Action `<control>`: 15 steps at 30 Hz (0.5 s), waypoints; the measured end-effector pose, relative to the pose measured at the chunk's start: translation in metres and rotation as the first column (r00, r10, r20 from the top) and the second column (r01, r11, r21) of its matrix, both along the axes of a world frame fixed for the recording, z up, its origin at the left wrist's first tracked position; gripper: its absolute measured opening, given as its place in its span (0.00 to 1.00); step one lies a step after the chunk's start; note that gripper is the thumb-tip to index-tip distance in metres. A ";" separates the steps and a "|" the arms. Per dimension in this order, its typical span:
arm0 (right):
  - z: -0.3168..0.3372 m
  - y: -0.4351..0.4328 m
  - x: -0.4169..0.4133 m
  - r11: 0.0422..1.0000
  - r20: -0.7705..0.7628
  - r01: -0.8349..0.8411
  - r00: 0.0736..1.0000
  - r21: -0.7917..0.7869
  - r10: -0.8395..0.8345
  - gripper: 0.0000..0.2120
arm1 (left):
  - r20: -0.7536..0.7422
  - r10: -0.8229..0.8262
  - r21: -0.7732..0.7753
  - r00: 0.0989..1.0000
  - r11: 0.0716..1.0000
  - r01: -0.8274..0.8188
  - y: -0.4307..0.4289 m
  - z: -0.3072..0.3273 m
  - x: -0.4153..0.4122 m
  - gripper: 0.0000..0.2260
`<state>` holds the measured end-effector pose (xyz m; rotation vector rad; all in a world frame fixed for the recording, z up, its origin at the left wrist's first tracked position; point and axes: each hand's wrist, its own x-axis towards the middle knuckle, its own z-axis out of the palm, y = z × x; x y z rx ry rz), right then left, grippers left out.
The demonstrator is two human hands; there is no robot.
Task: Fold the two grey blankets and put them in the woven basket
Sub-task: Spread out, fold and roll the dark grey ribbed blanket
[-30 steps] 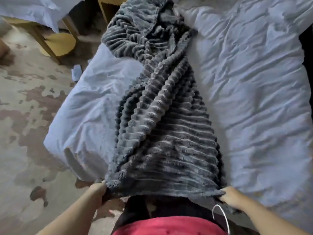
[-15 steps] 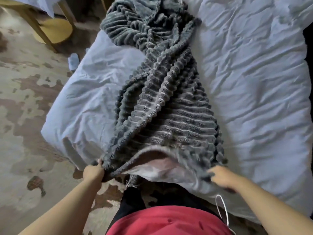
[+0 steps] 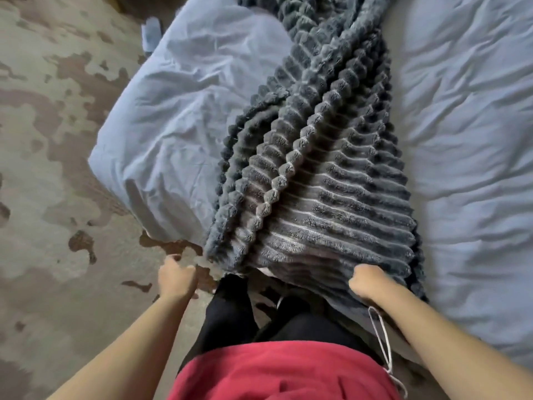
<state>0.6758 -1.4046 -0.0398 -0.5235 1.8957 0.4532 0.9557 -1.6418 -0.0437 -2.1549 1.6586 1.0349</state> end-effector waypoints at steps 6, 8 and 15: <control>0.030 -0.141 0.018 0.819 0.004 0.182 0.977 -0.543 -0.215 0.10 | -0.268 -0.148 -0.045 0.952 0.989 0.141 -0.051 -0.009 -0.062 0.12; 0.035 -0.181 0.025 0.730 0.020 0.211 0.965 -0.650 -0.260 0.11 | -0.324 -0.135 -0.027 0.936 0.991 0.133 -0.071 -0.017 -0.083 0.11; -0.028 -0.272 0.039 0.651 0.052 0.493 0.818 -0.578 -0.573 0.17 | -0.382 -0.248 0.053 0.891 0.956 0.288 -0.109 -0.061 -0.128 0.15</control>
